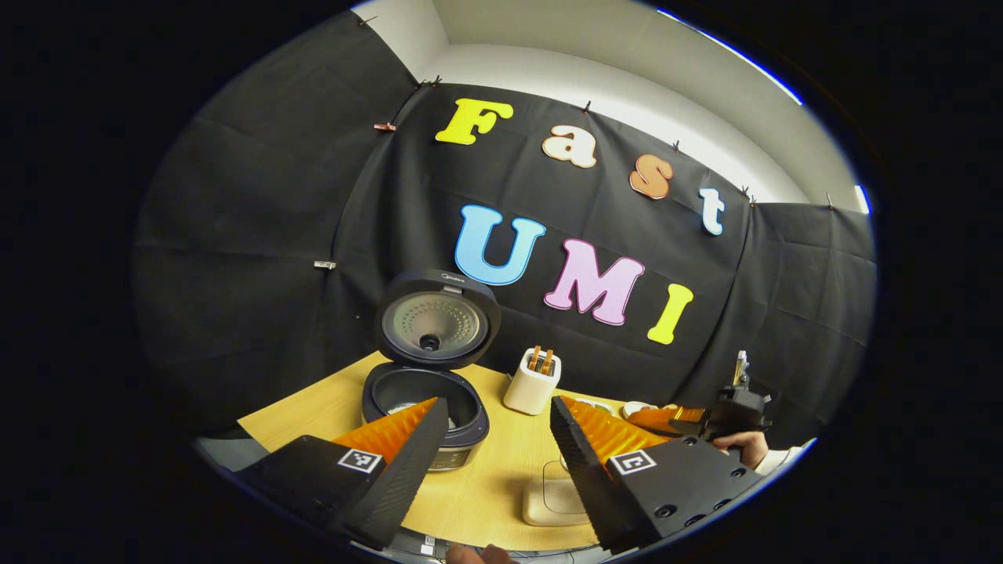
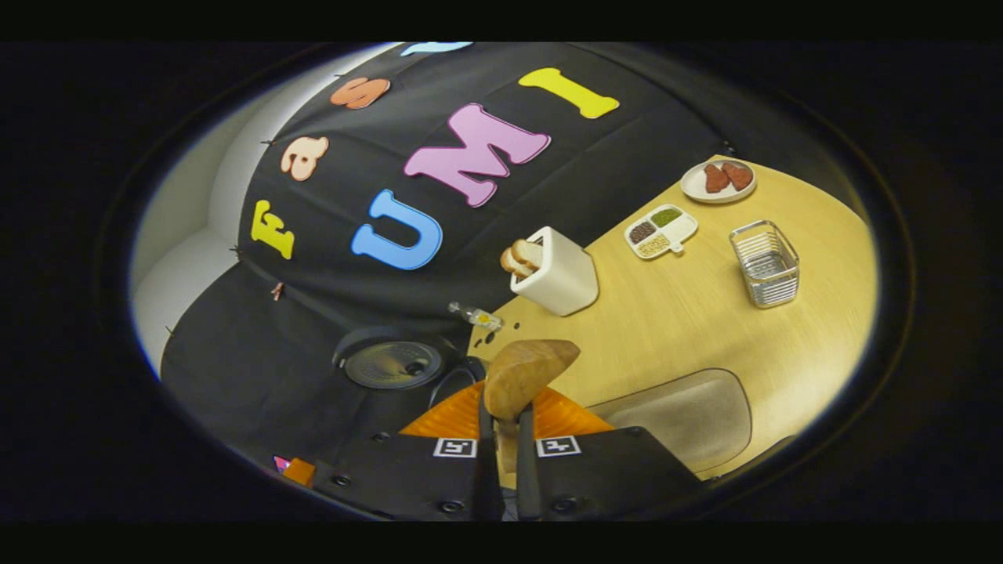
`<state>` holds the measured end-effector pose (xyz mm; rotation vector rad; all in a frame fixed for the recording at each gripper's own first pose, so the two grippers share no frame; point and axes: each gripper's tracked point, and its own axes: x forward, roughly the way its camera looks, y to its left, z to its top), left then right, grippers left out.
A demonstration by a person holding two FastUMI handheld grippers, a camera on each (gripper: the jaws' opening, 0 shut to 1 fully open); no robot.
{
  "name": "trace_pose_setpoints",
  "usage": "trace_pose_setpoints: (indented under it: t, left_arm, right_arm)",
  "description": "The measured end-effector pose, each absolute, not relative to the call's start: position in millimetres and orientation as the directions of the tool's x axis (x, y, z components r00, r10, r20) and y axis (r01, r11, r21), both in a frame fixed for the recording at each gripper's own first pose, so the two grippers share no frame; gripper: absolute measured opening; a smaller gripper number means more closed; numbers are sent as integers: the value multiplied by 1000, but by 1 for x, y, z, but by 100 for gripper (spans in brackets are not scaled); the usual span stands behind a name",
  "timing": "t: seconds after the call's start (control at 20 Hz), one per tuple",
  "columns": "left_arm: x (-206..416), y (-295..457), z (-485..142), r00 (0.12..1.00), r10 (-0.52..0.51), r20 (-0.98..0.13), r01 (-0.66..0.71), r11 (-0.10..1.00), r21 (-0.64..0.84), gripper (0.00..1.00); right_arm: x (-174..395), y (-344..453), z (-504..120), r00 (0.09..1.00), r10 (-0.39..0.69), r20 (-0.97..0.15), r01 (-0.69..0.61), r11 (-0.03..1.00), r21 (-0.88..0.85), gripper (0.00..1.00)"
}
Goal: Close the left gripper, press the button to open the rice cooker; take a wooden spoon from the chopstick holder with the right hand, scoop a spoonful of rice and pour it into the rice cooker, then put the wooden spoon back into the chopstick holder.
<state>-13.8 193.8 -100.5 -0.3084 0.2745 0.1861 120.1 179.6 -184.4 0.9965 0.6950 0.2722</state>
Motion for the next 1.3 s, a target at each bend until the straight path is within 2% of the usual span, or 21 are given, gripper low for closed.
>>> trace_pose_setpoints:
  t: [0.1,0.2,0.45,0.6,0.85,1.05,1.3]
  left_arm:
    - [-16,198,-100,946,147,-289,-229,934,-273,90]
    - [-17,202,-98,947,154,-282,-232,935,-268,90]
    - [-24,213,-96,948,173,-268,-245,933,-263,90]
    - [-30,223,-96,945,190,-265,-263,926,-272,90]
    - [-41,238,-97,939,220,-264,-294,910,-290,90]
    - [-48,249,-99,935,239,-263,-314,901,-299,90]
    - [-58,261,-97,932,256,-256,-329,895,-302,90]
  right_arm:
    - [131,197,-168,758,528,-382,77,510,857,8]
    - [141,217,-153,752,547,-366,51,506,861,13]
    - [171,299,-138,726,600,-336,-26,513,858,13]
    - [185,349,-141,698,623,-354,-83,561,824,13]
    - [205,413,-165,686,596,-417,-170,689,705,13]
    - [210,451,-174,689,570,-447,-328,795,510,13]
    - [196,499,-174,676,594,-436,-535,803,263,13]
